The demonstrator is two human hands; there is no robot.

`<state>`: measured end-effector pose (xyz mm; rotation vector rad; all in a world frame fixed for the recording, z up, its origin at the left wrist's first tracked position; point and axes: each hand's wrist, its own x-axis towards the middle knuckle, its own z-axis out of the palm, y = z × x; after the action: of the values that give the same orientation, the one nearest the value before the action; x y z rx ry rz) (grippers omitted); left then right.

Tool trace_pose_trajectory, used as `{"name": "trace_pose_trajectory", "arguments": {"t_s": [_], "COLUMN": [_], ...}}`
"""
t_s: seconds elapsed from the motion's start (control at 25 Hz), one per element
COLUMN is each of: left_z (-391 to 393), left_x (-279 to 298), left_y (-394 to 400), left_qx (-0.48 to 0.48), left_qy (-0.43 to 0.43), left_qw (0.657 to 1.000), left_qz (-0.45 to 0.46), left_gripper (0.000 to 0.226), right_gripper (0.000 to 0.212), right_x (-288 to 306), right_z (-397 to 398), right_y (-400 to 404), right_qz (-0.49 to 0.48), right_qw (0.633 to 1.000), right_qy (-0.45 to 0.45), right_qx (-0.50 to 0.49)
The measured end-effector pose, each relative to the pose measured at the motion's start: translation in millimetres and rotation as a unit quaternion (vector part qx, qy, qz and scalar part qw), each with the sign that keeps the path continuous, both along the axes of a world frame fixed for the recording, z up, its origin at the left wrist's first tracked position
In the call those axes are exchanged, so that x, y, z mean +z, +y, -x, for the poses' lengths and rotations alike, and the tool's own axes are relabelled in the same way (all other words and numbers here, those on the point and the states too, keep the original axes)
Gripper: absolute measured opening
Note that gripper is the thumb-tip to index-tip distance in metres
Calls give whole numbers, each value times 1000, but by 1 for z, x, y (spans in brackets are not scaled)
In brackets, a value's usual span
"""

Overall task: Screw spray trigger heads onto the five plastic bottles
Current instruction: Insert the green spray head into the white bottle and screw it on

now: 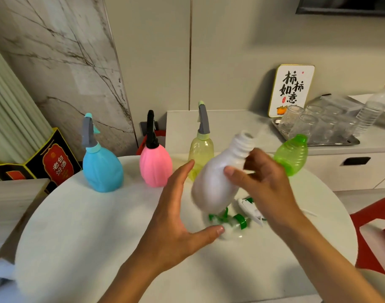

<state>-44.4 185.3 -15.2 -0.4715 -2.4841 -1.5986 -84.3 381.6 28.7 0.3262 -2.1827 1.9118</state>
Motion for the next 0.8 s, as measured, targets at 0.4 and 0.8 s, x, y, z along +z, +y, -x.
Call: {"name": "trace_pose_trajectory", "arguments": {"t_s": [0.4,0.8], "left_z": [2,-1], "left_x": [-4,-2], "left_y": [-11,-6], "left_qx": [100,79], "left_qy": [-47,-31], "left_qw": [994,996], "left_qz": [-17,27], "left_gripper": [84,78], "right_gripper": [31,16], "right_x": [-10,-44], "right_z": [20,33], "right_y": [47,63], "right_qz": [-523,-618], "right_qw": [842,757], "right_qy": [-99,-204], "right_qx": [91,65]}}
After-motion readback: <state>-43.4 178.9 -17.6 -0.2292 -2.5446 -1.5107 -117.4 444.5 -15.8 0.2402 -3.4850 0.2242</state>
